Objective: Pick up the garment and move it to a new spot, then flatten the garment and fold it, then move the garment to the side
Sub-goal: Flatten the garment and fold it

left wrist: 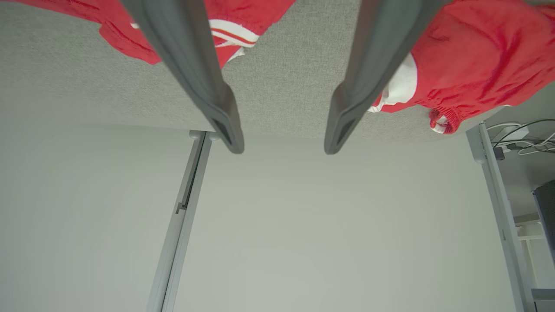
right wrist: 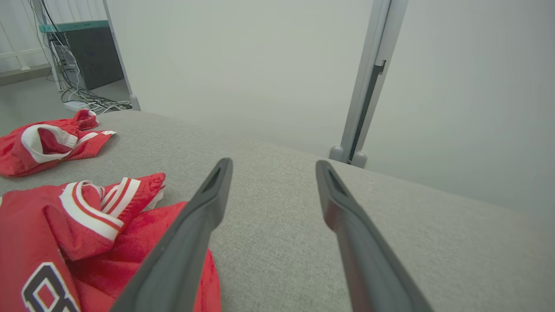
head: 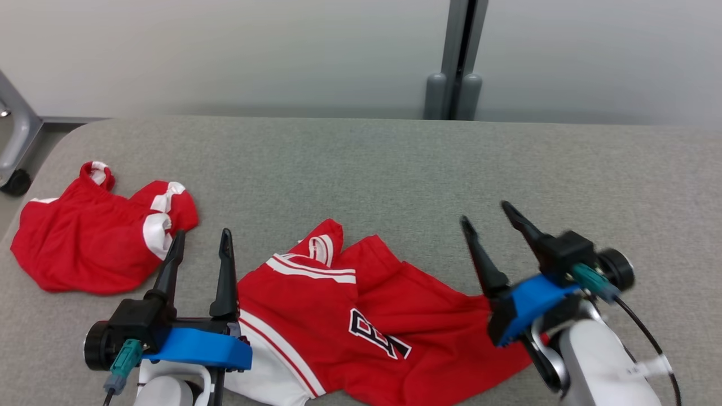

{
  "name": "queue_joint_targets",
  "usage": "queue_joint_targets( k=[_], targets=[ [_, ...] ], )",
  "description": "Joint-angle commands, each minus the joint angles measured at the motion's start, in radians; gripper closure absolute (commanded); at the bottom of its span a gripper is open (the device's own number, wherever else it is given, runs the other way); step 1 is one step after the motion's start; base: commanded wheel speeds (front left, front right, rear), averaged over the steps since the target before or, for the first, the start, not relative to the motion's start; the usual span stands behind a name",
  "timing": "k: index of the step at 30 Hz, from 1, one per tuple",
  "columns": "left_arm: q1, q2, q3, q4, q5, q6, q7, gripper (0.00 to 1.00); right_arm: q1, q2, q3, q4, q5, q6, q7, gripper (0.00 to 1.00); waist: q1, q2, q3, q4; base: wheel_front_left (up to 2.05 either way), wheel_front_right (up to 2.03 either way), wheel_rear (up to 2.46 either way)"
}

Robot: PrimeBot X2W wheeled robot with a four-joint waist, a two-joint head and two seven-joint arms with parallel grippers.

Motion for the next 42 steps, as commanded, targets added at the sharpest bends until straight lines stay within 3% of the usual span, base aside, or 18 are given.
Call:
queue_joint_targets(
  k=[1,12,22,30,31,32,33,42],
  targets=[
    [-0.018,-0.005,0.007,0.0,0.008,-0.006,-0.005,0.0,-0.043,-0.009,0.032,0.017,0.013,0.0,0.025,0.0,0.0,0.0,0.011,0.014,0.0,0.0,0.0],
    [-0.063,-0.055,-0.003,0.014,0.033,-0.041,-0.005,0.0,-0.278,-0.04,0.278,0.292,0.057,0.0,0.126,0.0,0.0,0.0,0.062,0.123,0.0,0.0,0.0],
    [-0.085,-0.075,-0.018,0.031,0.041,-0.059,-0.005,0.0,-0.371,-0.046,0.399,0.587,0.108,0.0,0.134,0.0,0.0,0.0,0.081,0.2,0.0,0.0,0.0],
    [-0.092,-0.081,-0.021,0.036,0.038,-0.064,-0.005,0.0,-0.404,-0.027,0.475,0.743,0.164,0.0,0.133,0.0,0.0,0.0,0.084,0.216,0.0,0.0,0.0],
    [-0.093,-0.081,-0.02,0.036,0.037,-0.064,-0.005,0.0,-0.407,-0.024,0.485,0.76,0.17,0.0,0.14,0.18,0.0,0.0,0.084,0.216,0.0,0.0,0.0],
    [-0.092,-0.081,-0.02,0.036,0.037,-0.064,-0.005,0.0,-0.412,-0.022,0.494,0.772,0.18,0.0,0.136,0.67,0.0,0.0,0.084,0.216,0.0,0.0,0.0],
    [-0.091,-0.081,-0.02,0.037,0.036,-0.065,-0.005,0.0,-0.416,-0.019,0.5,0.78,0.189,0.0,0.125,1.0,0.0,0.0,0.084,0.216,0.0,0.0,0.0],
    [-0.063,-0.082,-0.005,0.037,0.027,-0.059,-0.005,0.0,-0.471,-0.04,0.452,0.803,0.229,0.0,-0.083,1.0,0.0,0.0,0.05,0.174,0.0,0.0,0.0]
  ],
)
